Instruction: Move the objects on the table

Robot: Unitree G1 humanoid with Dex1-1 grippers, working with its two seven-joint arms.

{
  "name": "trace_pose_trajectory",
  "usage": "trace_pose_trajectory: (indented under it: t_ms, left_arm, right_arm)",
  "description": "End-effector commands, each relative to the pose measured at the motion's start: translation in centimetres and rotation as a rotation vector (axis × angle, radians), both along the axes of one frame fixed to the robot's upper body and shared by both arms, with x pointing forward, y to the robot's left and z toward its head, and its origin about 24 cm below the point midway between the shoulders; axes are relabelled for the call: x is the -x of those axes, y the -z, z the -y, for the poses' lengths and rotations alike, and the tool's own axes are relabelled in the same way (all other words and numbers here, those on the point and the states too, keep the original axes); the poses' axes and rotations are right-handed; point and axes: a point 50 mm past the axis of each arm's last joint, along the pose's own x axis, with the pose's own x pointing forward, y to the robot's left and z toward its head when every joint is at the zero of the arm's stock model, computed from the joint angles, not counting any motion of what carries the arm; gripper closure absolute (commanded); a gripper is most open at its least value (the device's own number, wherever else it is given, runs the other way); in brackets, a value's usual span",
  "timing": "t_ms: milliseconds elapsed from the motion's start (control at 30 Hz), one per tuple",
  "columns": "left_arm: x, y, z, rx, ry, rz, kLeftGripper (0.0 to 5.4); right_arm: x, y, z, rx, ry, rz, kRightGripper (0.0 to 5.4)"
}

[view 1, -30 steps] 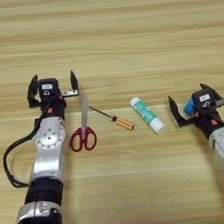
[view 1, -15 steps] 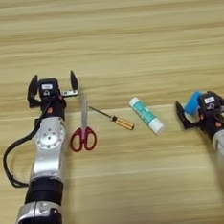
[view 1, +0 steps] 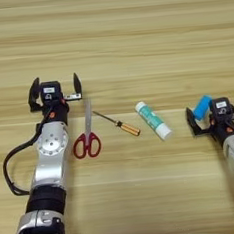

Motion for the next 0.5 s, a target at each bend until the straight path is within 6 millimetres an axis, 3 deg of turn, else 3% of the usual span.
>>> trace_pose_trajectory:
  t_ms: [33, 200, 500]
  left_arm:
    - [0.1, 0.1, 0.1, -0.010, 0.003, -0.010, 0.00]
    - [0.1, 0.1, 0.2, -0.010, 0.004, -0.009, 0.00]
    - [0.1, 0.1, 0.2, -0.011, 0.004, -0.009, 0.00]
  right_arm:
    - [0.4, 1.0, 0.6, -0.046, 0.047, -0.082, 0.03]
    - [0.8, 1.6, 0.5, -0.104, 0.046, -0.140, 0.03]
    - [1.2, 2.4, 0.1, -0.146, 0.025, -0.214, 1.13]
